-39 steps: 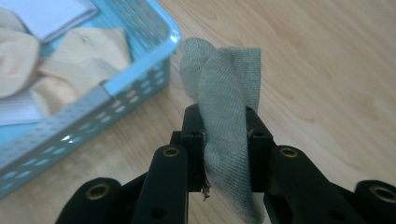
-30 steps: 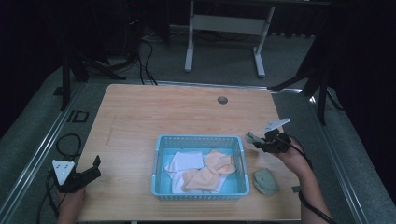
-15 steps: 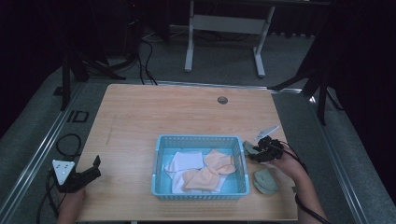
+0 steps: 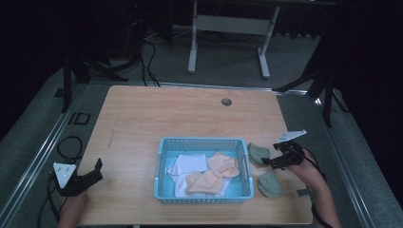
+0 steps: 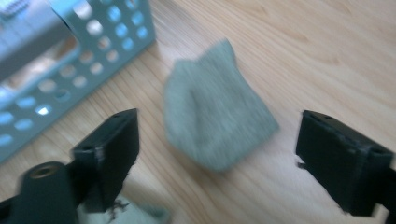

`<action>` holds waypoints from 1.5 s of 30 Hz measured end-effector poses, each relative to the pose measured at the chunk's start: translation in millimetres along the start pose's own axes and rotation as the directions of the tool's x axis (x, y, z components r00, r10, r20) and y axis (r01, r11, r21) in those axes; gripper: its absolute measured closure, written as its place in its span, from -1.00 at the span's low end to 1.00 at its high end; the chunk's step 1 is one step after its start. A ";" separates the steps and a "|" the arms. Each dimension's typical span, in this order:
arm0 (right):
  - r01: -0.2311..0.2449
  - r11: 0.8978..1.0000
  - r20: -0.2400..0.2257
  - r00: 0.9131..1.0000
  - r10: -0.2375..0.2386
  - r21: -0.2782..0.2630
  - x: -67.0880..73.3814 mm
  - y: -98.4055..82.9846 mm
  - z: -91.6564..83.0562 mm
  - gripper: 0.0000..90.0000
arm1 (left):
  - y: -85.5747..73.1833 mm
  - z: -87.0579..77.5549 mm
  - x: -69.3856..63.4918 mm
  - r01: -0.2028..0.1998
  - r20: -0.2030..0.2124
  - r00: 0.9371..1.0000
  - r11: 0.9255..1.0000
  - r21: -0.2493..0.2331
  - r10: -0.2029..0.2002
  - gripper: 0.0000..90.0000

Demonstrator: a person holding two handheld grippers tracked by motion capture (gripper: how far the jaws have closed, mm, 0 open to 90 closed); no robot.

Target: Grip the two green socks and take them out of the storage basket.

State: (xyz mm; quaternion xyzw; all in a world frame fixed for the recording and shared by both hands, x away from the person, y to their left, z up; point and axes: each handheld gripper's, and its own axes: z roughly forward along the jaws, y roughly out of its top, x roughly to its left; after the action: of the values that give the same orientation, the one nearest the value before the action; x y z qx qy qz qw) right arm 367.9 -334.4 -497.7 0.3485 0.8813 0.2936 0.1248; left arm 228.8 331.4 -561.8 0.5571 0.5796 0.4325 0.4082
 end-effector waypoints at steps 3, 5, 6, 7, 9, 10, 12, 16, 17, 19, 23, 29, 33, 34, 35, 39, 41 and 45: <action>-0.056 0.998 0.005 0.998 0.057 -0.028 -6.0 -15.0 -0.7 -0.71 | 0.0 0.0 0.0 -0.001 0.000 1.000 1.000 0.000 0.001 -0.99; -0.089 0.995 0.021 0.996 0.090 -0.052 -9.2 -25.3 -0.7 -0.70 | 0.0 0.0 -0.1 -0.001 0.000 1.000 1.000 0.000 0.001 -0.99; -0.118 0.990 0.018 0.993 0.119 -0.084 -11.1 -31.7 -0.9 -0.71 | 0.0 0.0 -0.1 -0.001 -0.001 1.000 1.000 0.000 0.001 -0.99; -0.133 0.986 0.022 0.991 0.136 -0.103 -12.5 -36.7 -1.3 -0.71 | 0.0 0.0 -0.1 -0.002 -0.001 1.000 1.000 0.000 0.002 -0.99; -0.163 0.976 0.044 0.984 0.171 -0.143 -15.0 -45.8 -2.3 -0.71 | 0.0 0.0 -0.2 -0.002 -0.001 1.000 1.000 -0.001 0.002 -0.99; -0.177 0.972 0.044 0.982 0.185 -0.154 -15.6 -48.9 -2.7 -0.71 | -0.1 0.0 -0.3 -0.002 -0.001 1.000 1.000 -0.002 0.002 -0.99; -0.194 0.964 0.063 0.976 0.208 -0.180 -16.5 -56.8 -3.0 -0.71 | -0.1 -0.1 -0.3 -0.002 -0.001 1.000 1.000 -0.002 0.002 -0.99; -0.228 0.944 0.094 0.962 0.256 -0.240 -15.4 -72.8 -4.4 -0.71 | -0.1 -0.1 -0.3 -0.002 0.000 1.000 1.000 -0.003 0.002 -0.99; -0.243 0.933 0.105 0.955 0.278 -0.266 -14.6 -77.9 -5.7 -0.71 | -0.1 -0.1 -0.3 -0.002 0.000 1.000 1.000 -0.004 0.002 -0.99; -0.255 0.918 0.120 0.946 0.302 -0.304 -12.5 -84.5 -7.9 -0.71 | -0.1 -0.2 -0.3 -0.002 0.001 1.000 1.000 -0.004 0.002 -0.99; -0.262 0.900 0.156 0.930 0.332 -0.349 -5.3 -96.7 -11.6 -0.71 | -0.1 -0.2 -0.3 -0.002 0.000 1.000 1.000 -0.004 0.002 -0.99; -0.273 0.871 0.200 0.904 0.377 -0.409 2.9 -111.6 -18.2 -0.71 | -0.2 -0.3 -0.4 -0.001 -0.001 1.000 1.000 -0.004 0.001 -0.99; -0.284 0.842 0.231 0.877 0.422 -0.459 5.2 -121.1 -24.7 -0.71 | -0.2 -0.3 -0.5 -0.003 0.000 1.000 1.000 -0.005 0.003 -0.99; -0.293 0.826 0.235 0.865 0.444 -0.482 5.5 -123.8 -26.7 -0.70 | -0.2 -0.4 -0.4 -0.003 0.000 1.000 1.000 -0.005 0.003 -0.99; -0.307 0.808 0.229 0.854 0.467 -0.503 6.4 -126.1 -28.6 -0.71 | -0.2 -0.5 -0.4 -0.003 0.000 1.000 1.000 -0.005 0.003 -0.99; -0.311 0.775 0.252 0.823 0.509 -0.549 10.1 -132.2 -34.2 -0.70 | -0.2 -0.3 -0.6 -0.004 0.001 1.000 1.000 -0.005 0.004 -0.99; -0.308 0.767 0.265 0.812 0.520 -0.563 11.0 -133.2 -35.2 -0.70 | -0.2 -0.5 -0.7 -0.006 0.001 1.000 1.000 -0.004 0.006 -0.99; -0.287 0.775 0.294 0.807 0.512 -0.563 13.5 -134.6 -34.0 -0.70 | -0.2 -0.4 -0.8 -0.007 0.001 1.000 1.000 -0.003 0.007 -0.99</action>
State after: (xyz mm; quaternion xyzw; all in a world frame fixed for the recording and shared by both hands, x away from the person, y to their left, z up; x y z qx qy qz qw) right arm 270.9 -418.5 -552.1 0.5447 0.6287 0.4434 0.3337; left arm 228.4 330.6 -561.8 0.5587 0.5767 0.4347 0.4078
